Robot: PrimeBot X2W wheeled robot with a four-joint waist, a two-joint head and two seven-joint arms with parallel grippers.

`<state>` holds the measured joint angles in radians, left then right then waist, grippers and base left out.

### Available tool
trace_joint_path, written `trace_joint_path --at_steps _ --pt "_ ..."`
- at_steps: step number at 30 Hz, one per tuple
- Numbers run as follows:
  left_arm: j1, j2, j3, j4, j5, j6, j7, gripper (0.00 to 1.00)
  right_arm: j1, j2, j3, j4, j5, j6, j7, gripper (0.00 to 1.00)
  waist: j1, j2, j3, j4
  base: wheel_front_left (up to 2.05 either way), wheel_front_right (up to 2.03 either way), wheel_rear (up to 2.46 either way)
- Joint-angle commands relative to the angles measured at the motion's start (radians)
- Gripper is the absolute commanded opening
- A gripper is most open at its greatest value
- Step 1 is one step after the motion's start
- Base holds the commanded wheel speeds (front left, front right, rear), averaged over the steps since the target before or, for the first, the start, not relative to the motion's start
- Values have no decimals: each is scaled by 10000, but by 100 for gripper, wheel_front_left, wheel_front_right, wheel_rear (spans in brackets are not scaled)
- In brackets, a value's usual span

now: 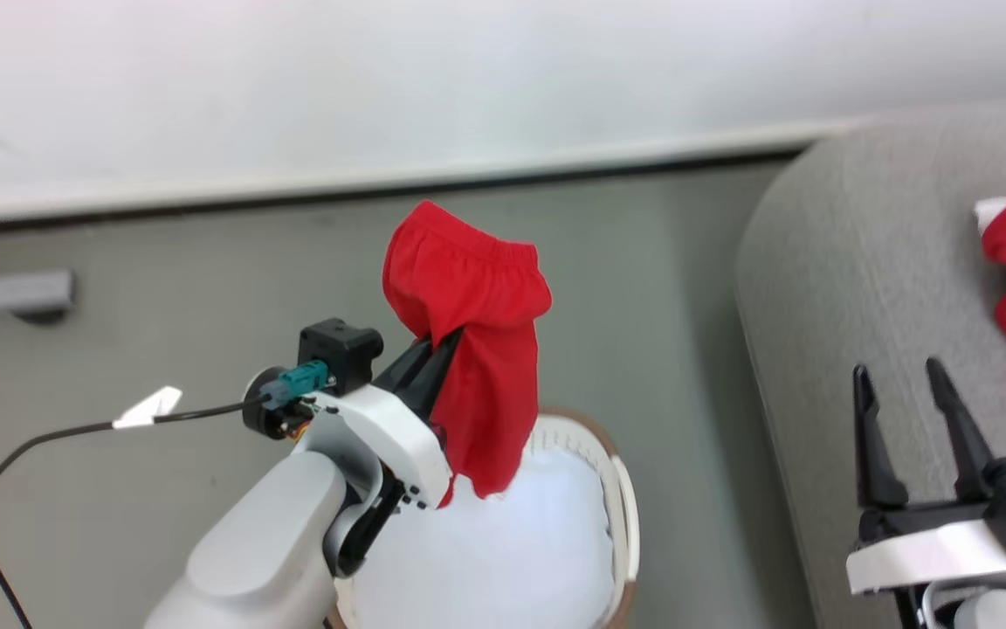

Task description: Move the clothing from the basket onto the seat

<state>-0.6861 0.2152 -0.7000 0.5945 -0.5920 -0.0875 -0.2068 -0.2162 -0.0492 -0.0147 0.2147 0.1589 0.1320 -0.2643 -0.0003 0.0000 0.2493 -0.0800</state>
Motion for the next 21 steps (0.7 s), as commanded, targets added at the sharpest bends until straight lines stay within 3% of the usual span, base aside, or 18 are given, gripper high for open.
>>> trace_joint_path --at_steps 1,14,21 --pt "178 99 50 -222 -143 82 66 0 196 -25 23 41 36 -25 -1 100 3 0 -1113 382 0 0 0" --pt "447 677 524 -4034 -362 1612 1654 0 806 -25 1694 174 49 -26 -1 100 3 0 -2643 508 0 0 0" --pt "724 888 459 -5019 -345 2007 2136 0 825 -24 2978 -162 165 -26 0 100 3 0 -2926 483 0 0 0"
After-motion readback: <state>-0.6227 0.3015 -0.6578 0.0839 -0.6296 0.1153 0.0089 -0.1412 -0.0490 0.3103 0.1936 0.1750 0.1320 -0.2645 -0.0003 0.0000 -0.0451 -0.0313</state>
